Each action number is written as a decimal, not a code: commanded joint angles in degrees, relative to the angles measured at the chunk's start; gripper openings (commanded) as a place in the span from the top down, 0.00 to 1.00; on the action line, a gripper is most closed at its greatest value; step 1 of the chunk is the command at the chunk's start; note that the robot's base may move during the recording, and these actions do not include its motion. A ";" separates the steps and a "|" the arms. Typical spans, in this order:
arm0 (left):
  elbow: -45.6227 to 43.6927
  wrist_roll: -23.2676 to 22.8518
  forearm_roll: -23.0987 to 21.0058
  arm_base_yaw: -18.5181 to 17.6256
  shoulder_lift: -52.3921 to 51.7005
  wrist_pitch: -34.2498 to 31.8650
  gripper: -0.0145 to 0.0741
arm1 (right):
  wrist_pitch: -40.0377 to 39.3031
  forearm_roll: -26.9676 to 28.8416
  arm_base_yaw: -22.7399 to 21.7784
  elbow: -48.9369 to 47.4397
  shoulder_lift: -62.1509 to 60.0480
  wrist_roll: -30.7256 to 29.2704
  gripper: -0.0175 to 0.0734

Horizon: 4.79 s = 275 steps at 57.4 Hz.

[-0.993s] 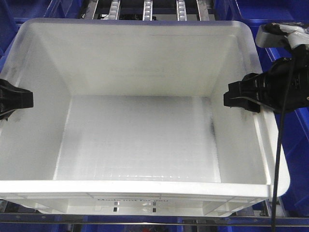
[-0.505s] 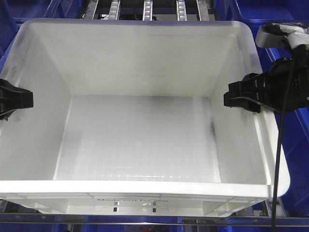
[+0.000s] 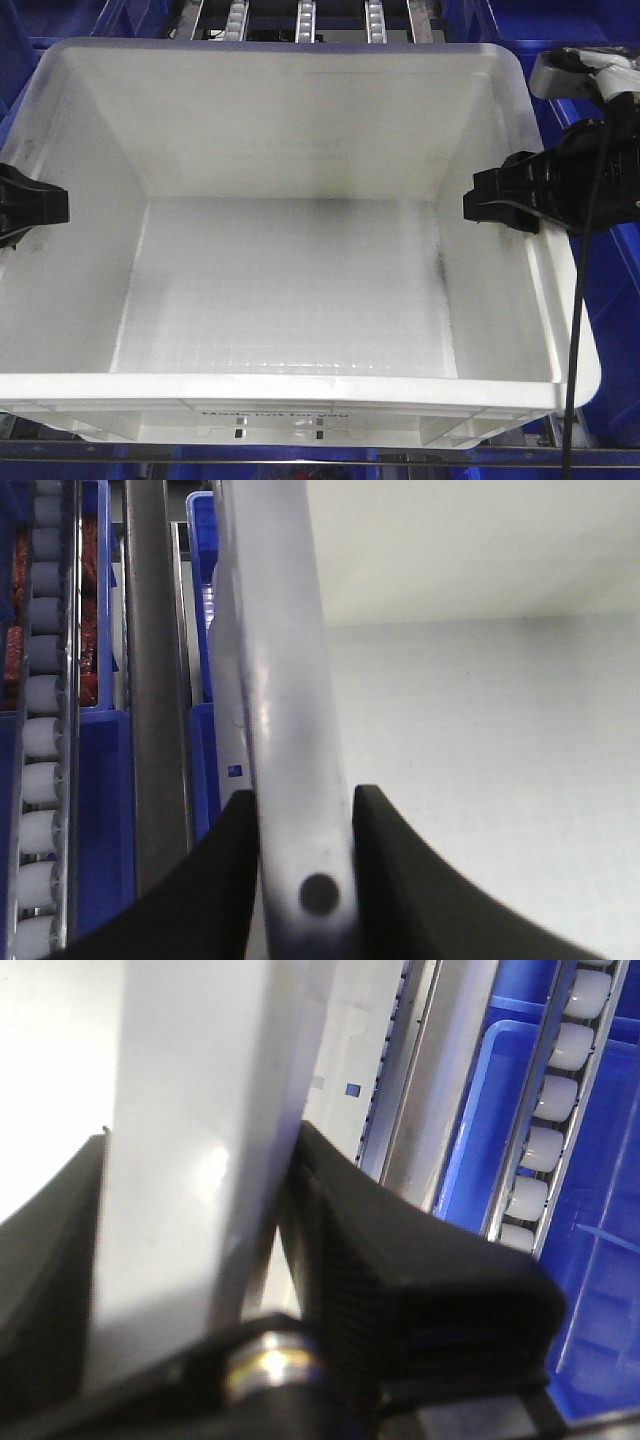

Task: Move bin from left to right shelf
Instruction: 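Hold the tote with both grippers while the base backs away from the shelf, then keep gripping the tote rims while the base turns across the room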

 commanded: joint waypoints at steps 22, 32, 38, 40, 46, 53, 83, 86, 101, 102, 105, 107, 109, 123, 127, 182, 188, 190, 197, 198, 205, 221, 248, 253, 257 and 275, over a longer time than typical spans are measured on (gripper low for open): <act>-2.42 2.75 -1.92 -0.81 -2.10 -7.82 0.85 | -4.68 2.89 -0.01 -2.22 -1.99 -2.99 0.81; -2.42 2.75 -1.92 -0.81 -2.10 -7.82 0.85 | -4.68 2.89 -0.01 -2.22 -1.99 -2.99 0.81; -2.42 2.75 -1.92 -0.81 -2.10 -7.82 0.85 | -4.68 2.89 -0.01 -2.22 -1.99 -2.99 0.81; -2.42 2.75 -1.92 -0.81 -2.10 -7.82 0.85 | -4.68 2.89 -0.01 -2.22 -1.99 -2.99 0.81; -2.42 2.75 -1.92 -0.81 -2.10 -7.82 0.85 | -4.68 2.89 -0.01 -2.22 -1.99 -2.99 0.81; -2.42 2.75 -1.92 -0.81 -2.10 -7.82 0.85 | -4.68 2.89 -0.01 -2.22 -1.99 -2.99 0.81; -2.42 2.75 -1.92 -0.81 -2.10 -7.82 0.85 | -4.68 2.89 -0.01 -2.22 -1.99 -2.99 0.81; -2.42 2.75 -1.92 -0.81 -2.10 -7.82 0.85 | -4.68 2.89 -0.01 -2.22 -1.99 -2.99 0.81; -2.42 2.75 -1.92 -0.81 -2.10 -7.82 0.85 | -4.68 2.89 -0.01 -2.22 -1.99 -2.99 0.81; -2.42 2.75 -1.92 -0.81 -2.10 -7.82 0.85 | -4.68 2.89 -0.01 -2.22 -1.99 -2.99 0.81; -2.42 2.75 -1.92 -0.81 -2.10 -7.82 0.85 | -4.68 2.89 -0.01 -2.22 -1.99 -2.99 0.81; -2.42 2.75 -1.92 -0.81 -2.10 -7.82 0.85 | -4.68 2.89 -0.01 -2.22 -1.99 -2.99 0.81; -2.42 2.75 -1.92 -0.81 -2.10 -7.82 0.85 | -4.68 2.89 -0.01 -2.22 -1.99 -2.99 0.81; -2.42 2.75 -1.92 -0.81 -2.10 -7.82 0.85 | -4.68 2.89 -0.01 -2.22 -1.99 -2.99 0.81; -2.42 2.75 -1.92 -0.81 -2.10 -7.82 0.85 | -4.68 2.89 -0.01 -2.22 -1.99 -2.99 0.81; -2.42 2.75 -1.92 -0.81 -2.10 -7.77 0.85 | -4.68 2.89 -0.01 -2.22 -1.99 -2.99 0.81; -2.42 2.75 -1.92 -0.81 -2.10 -7.77 0.85 | -4.68 2.89 -0.01 -2.22 -1.99 -2.99 0.81; -2.42 2.75 -1.92 -0.81 -2.10 -7.77 0.85 | -4.68 2.89 -0.01 -2.22 -1.99 -2.99 0.81; -2.42 2.75 -1.92 -0.81 -2.10 -7.77 0.85 | -4.68 2.89 -0.01 -2.22 -1.99 -2.99 0.81; -2.42 2.75 -1.92 -0.81 -2.10 -7.77 0.85 | -4.68 2.89 -0.01 -2.22 -1.99 -2.99 0.81; -2.42 2.75 -1.92 -0.81 -2.10 -7.77 0.85 | -4.68 2.89 -0.01 -2.22 -1.99 -2.99 0.81; -2.42 2.75 -1.92 -0.81 -2.10 -7.77 0.85 | -4.68 2.89 -0.01 -2.22 -1.99 -2.99 0.81; -2.42 2.75 -1.92 -0.81 -2.10 -7.77 0.85 | -4.68 2.89 -0.01 -2.22 -1.99 -2.99 0.81; -2.42 2.75 -1.92 -0.81 -2.10 -7.77 0.85 | -4.68 2.89 -0.01 -2.22 -1.99 -2.99 0.81; -2.42 2.75 -1.92 -0.81 -2.10 -7.77 0.85 | -4.68 2.89 -0.01 -2.22 -1.99 -2.99 0.81; -2.42 2.75 -1.92 -0.81 -2.10 -7.77 0.85 | -4.68 2.89 -0.01 -2.22 -1.99 -2.99 0.81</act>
